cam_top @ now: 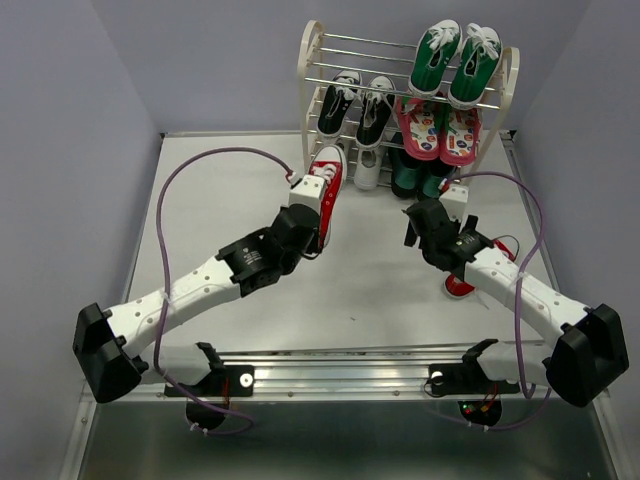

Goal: Place and organize the shoes onto the shoe shelf

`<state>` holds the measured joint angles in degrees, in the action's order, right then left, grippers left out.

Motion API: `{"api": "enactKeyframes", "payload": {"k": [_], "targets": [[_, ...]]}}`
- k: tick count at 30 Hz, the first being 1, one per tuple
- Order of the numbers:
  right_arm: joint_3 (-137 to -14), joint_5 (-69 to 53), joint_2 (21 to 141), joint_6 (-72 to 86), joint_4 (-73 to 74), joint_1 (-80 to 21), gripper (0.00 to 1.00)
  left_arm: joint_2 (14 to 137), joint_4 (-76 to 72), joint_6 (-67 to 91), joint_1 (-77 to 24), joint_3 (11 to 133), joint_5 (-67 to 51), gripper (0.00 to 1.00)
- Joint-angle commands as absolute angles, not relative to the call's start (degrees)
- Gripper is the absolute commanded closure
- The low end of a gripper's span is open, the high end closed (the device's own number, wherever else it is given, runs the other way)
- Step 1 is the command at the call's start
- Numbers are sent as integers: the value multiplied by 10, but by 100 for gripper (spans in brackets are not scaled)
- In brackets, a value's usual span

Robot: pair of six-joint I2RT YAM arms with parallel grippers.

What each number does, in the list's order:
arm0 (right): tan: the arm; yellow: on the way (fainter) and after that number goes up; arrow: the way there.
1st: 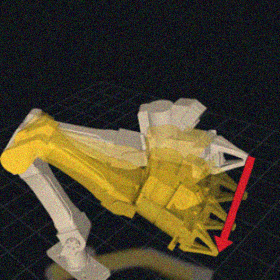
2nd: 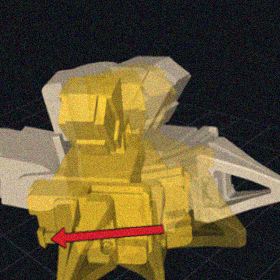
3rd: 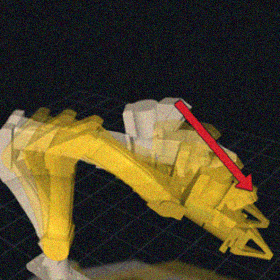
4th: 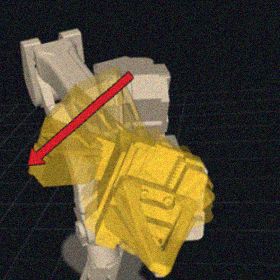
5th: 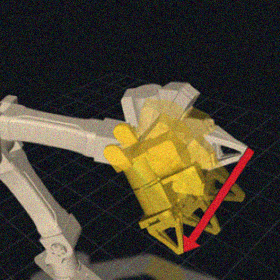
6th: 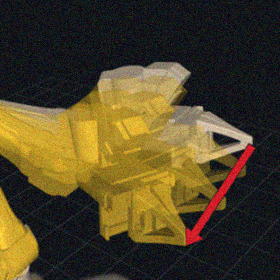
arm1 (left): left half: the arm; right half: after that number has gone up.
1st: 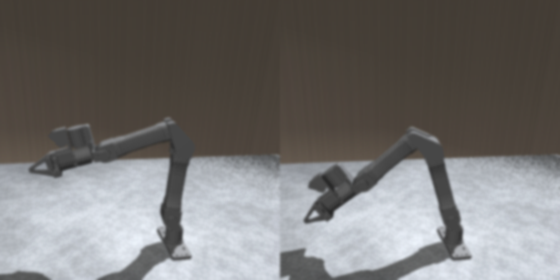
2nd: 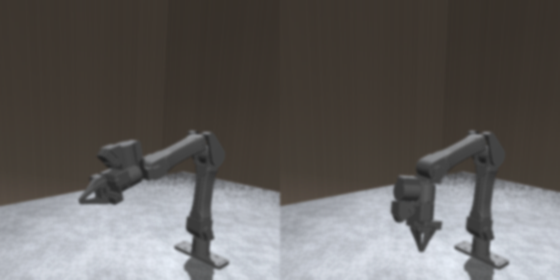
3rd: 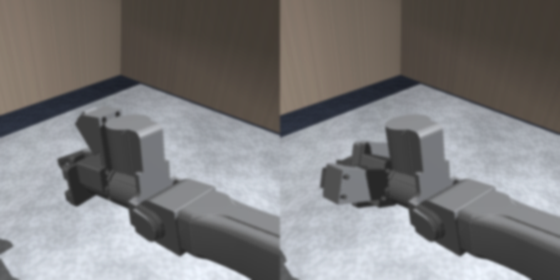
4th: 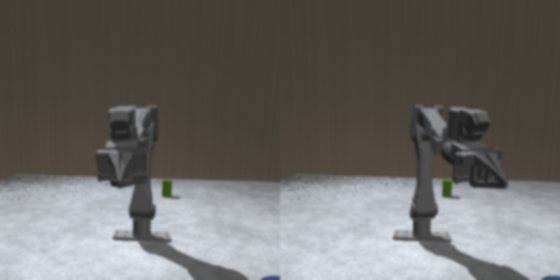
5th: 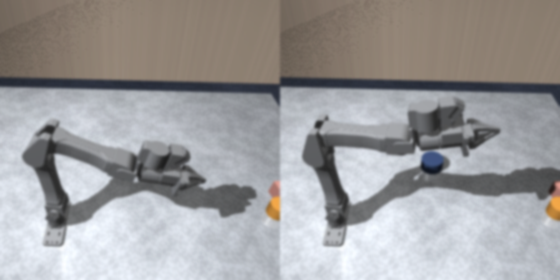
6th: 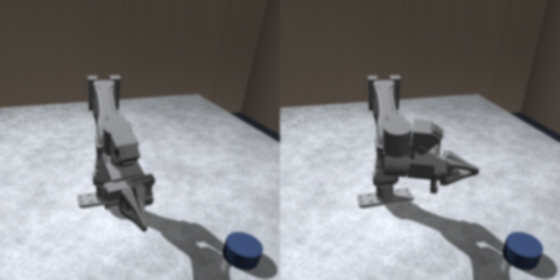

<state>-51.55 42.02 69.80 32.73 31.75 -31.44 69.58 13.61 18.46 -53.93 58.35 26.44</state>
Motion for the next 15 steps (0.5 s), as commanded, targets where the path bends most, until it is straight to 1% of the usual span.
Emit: {"api": "enactKeyframes", "payload": {"k": [1, 4, 10, 15], "targets": [[-512, 453, 697, 320, 294, -310, 0, 649, 100, 142, -545, 683, 333, 100], [-509, 456, 700, 316, 294, -310, 0, 656, 93, 100, -545, 727, 336, 100], [-512, 462, 703, 312, 292, -310, 0, 736, 106, 43, -542, 858, 381, 100], [-509, 462, 699, 305, 288, -310, 0, 812, 112, -38, -527, 971, 360, 100]]}}
